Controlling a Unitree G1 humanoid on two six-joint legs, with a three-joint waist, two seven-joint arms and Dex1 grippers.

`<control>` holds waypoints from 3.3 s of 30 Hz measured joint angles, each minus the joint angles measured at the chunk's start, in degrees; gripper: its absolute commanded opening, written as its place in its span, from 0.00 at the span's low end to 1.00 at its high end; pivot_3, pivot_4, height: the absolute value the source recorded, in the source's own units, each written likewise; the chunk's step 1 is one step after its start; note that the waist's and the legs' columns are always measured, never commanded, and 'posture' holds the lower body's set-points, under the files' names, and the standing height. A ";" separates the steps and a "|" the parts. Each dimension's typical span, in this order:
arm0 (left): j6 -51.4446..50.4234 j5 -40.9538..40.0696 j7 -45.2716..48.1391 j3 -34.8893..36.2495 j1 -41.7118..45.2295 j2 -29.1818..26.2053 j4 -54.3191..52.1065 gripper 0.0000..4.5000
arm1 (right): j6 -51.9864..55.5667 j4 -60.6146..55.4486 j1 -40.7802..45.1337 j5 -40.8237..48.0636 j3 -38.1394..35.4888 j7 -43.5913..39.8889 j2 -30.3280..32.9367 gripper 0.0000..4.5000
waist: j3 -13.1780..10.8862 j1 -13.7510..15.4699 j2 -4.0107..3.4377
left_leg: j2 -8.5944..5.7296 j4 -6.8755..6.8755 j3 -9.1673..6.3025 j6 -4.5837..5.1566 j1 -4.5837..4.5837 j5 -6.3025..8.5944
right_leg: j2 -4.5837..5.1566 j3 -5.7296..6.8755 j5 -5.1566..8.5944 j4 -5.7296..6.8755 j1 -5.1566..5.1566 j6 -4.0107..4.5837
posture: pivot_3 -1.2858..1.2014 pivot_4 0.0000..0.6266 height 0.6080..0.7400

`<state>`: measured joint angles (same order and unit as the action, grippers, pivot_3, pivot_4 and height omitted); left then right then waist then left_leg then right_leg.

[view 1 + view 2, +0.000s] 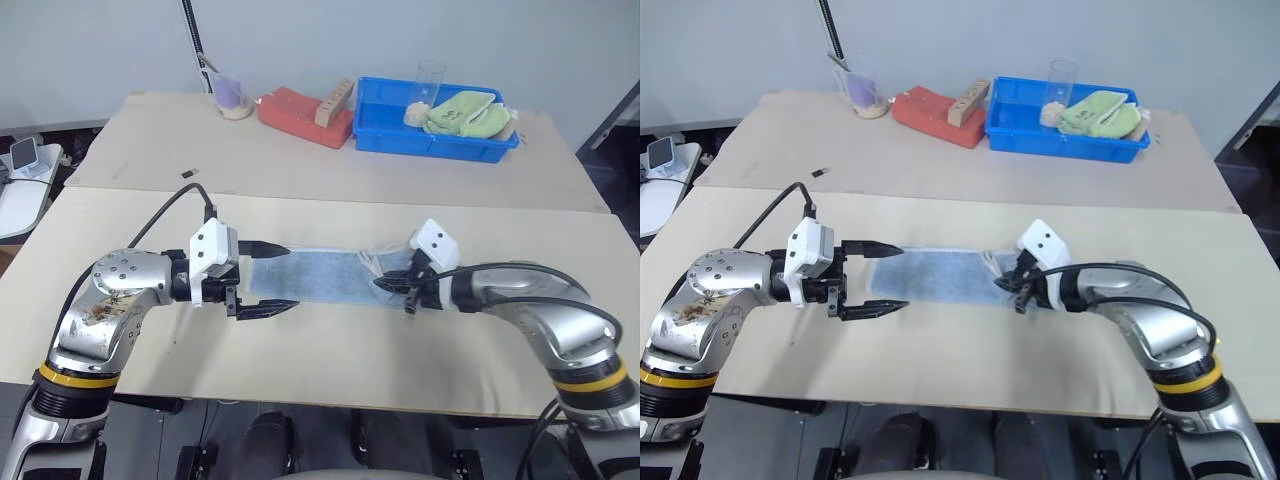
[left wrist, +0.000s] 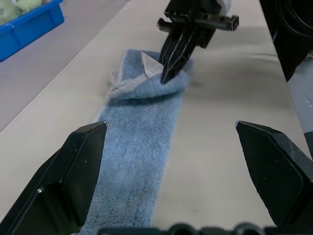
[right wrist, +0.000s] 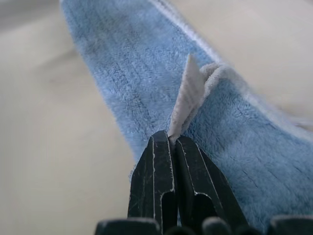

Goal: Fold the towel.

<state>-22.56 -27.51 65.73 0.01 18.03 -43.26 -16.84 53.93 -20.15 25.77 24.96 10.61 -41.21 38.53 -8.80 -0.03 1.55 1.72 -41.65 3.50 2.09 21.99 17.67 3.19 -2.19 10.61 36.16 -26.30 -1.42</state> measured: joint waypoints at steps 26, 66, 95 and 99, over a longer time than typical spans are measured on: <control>-29.52 -23.80 -57.12 23.96 -26.31 27.34 -22.11 1.00 | -17.31 4.14 8.58 -3.38 2.61 -14.76 1.68 1.00 | 0.00 -0.38 0.00 | 0.06 0.04 -0.41 0.00 -0.17 0.00 | 0.13 0.11 -0.02 0.08 0.13 0.02 | 0.52 0.24 0.58; -35.27 -23.01 -69.21 5.14 0.35 26.82 -7.84 0.02 | -20.23 7.66 8.71 -2.90 -5.20 -33.55 19.01 1.00 | 0.00 1.09 0.00 | -0.38 0.00 -0.31 -0.07 0.07 -0.04 | 0.25 0.23 -0.05 -0.12 0.18 0.08 | 0.52 0.24 0.58; -20.21 -2.02 -24.12 -22.90 20.76 36.53 18.04 0.92 | -1.33 -11.46 -15.06 8.06 -31.38 -23.77 31.72 1.00 | 0.01 0.68 -0.02 | -0.55 0.06 -0.51 -0.01 0.11 -0.03 | 0.25 -0.06 0.15 -0.14 0.13 -0.26 | 0.52 0.24 0.58; -19.40 -3.42 -20.03 -19.94 20.70 34.09 13.71 0.99 | -3.06 -8.61 -11.85 7.15 -28.25 -20.49 30.48 1.00 | 0.01 0.40 -0.02 | -0.52 0.07 -0.53 -0.01 0.07 -0.02 | 0.22 -0.10 0.15 -0.10 0.13 -0.25 | 0.52 0.24 0.58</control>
<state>-41.97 -30.93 45.70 -19.92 38.73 -9.17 -3.13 50.87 -28.75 13.91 32.11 -17.63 -61.71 69.01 -8.80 0.37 1.53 1.20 -41.58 2.97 2.08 22.06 17.65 3.41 -2.29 10.76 36.06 -26.17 -1.68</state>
